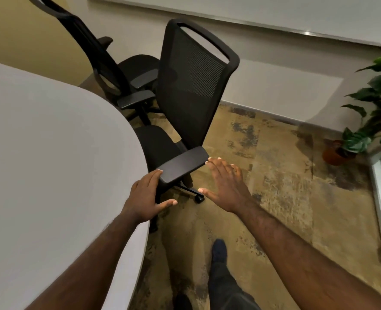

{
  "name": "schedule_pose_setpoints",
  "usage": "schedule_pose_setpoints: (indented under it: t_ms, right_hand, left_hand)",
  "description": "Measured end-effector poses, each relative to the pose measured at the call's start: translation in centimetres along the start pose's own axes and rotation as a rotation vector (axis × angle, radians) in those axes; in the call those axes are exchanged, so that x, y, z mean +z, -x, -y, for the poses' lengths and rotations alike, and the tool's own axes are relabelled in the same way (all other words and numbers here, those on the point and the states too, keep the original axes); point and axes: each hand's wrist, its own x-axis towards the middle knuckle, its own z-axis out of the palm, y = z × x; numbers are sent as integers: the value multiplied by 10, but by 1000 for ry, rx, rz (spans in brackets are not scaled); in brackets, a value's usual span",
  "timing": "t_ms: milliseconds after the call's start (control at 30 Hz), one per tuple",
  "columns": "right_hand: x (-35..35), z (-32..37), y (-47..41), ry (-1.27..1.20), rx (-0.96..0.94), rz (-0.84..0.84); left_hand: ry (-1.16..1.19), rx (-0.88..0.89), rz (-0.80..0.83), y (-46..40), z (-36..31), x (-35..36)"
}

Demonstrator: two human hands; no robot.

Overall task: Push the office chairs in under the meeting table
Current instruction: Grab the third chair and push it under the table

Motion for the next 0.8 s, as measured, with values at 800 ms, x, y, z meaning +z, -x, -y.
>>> schedule_pose_setpoints:
  t_ms: [800]
  right_hand:
    - [114,-34,-194,21,-399,282]
  left_hand:
    - [1905,-1088,-446,-128,-6,127]
